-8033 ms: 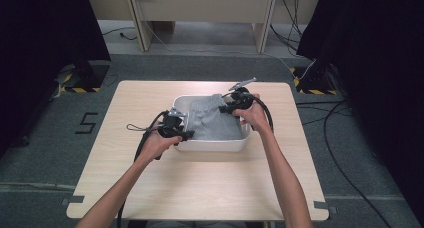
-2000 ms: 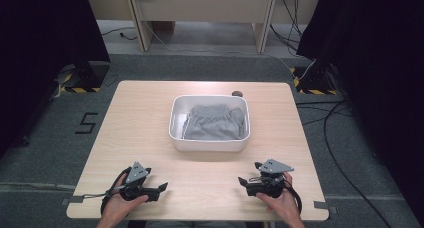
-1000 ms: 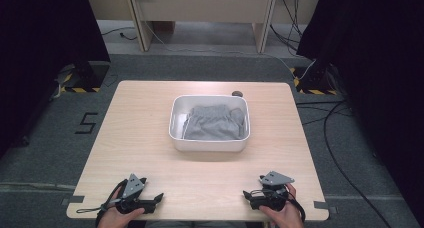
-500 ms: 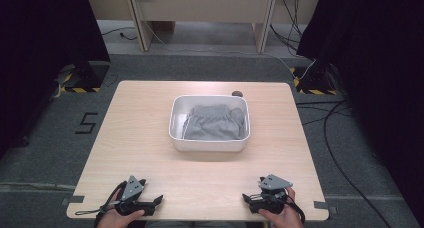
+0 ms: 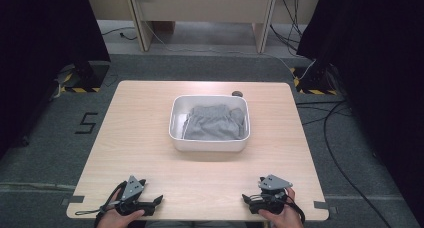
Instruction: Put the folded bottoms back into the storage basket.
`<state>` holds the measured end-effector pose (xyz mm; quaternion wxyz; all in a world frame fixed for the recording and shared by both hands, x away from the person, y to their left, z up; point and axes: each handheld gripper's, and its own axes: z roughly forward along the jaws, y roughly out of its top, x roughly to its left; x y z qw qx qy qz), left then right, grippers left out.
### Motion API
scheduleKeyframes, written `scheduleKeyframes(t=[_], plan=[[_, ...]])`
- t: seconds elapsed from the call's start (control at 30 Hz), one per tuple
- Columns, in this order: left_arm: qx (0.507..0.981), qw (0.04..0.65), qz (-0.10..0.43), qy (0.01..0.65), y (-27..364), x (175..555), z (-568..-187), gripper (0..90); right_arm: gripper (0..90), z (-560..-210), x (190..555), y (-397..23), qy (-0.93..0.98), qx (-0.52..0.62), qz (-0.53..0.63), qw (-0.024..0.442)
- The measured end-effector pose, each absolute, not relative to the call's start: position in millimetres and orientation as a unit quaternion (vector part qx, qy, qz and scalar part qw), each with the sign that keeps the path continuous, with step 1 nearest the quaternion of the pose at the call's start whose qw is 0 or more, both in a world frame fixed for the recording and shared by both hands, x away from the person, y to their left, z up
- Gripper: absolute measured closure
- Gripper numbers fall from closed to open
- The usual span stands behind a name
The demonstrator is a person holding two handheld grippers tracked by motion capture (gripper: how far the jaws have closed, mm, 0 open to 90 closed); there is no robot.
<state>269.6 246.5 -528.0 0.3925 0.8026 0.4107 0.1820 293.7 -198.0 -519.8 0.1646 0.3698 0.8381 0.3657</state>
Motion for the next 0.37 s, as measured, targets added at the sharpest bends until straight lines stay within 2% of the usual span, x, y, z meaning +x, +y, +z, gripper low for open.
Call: scheduleKeyframes(t=[0.37], plan=[[0.803, 0.392, 0.182, 0.411, 246.5, 269.7, -527.9, 13.3, 10.8, -519.6, 293.3, -197.8, 0.839, 0.369, 0.365, 0.162]])
